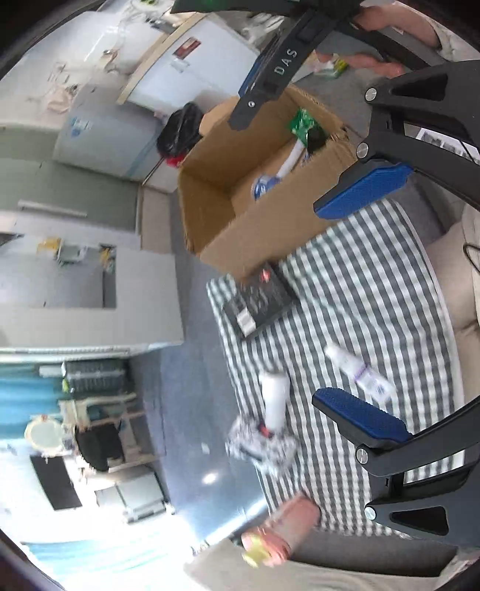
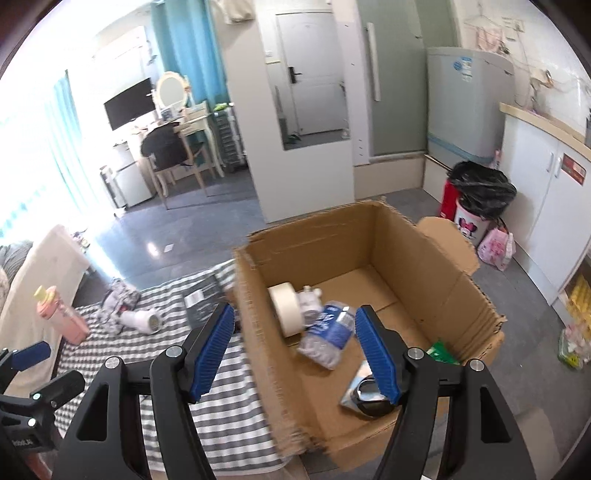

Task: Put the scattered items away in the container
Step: 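Move both tools back to the table toward the black box and toothpaste tube, then grasp the black Nescafe box with the right tool while the left tool grasps the white toothpaste tube, then carry the Nescafe box and toothpaste tube over the box and release both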

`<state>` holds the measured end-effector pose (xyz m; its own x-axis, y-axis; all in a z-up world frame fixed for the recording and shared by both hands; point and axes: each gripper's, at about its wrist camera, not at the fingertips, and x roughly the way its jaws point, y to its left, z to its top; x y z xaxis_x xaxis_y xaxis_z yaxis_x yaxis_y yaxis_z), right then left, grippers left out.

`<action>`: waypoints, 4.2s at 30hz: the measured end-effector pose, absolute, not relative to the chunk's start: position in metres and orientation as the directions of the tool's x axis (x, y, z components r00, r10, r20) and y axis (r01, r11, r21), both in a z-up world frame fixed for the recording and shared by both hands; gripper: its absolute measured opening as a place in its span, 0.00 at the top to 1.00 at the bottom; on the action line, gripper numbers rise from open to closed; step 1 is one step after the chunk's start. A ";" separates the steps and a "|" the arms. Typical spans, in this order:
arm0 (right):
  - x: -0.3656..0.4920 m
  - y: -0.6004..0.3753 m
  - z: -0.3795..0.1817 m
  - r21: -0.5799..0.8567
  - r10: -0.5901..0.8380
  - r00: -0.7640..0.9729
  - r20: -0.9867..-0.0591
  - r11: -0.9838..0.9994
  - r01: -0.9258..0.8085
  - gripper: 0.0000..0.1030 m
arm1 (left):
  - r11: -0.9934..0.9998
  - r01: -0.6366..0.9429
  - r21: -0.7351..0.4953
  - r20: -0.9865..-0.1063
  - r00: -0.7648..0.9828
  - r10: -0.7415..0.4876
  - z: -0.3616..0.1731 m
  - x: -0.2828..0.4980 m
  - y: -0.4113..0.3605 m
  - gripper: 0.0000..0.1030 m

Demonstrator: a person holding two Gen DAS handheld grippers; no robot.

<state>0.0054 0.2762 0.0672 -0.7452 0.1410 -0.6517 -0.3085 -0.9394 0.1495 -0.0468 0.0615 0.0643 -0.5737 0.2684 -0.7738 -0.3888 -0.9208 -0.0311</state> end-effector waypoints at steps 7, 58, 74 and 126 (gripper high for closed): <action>0.011 0.230 0.066 0.139 0.082 -0.767 -0.636 -0.966 -0.219 0.34 | -0.958 -0.285 0.036 -0.770 -0.619 0.155 0.046 -0.037 0.008 0.07; -0.217 0.149 -0.099 -0.082 0.131 -0.537 -0.833 -0.990 -0.115 0.27 | -0.911 -0.411 0.022 -0.823 -0.525 0.217 -0.132 -0.122 0.005 0.15; -0.205 0.138 -0.080 -0.159 0.169 -0.598 -0.784 -0.985 -0.069 0.58 | -0.909 -0.416 0.006 -0.839 -0.497 0.222 -0.114 -0.118 0.004 0.72; 0.023 0.331 0.082 0.274 0.118 -0.835 -0.537 -0.912 -0.305 0.75 | -0.656 -0.754 -0.035 -0.708 -0.444 0.549 0.037 -0.032 0.220 0.72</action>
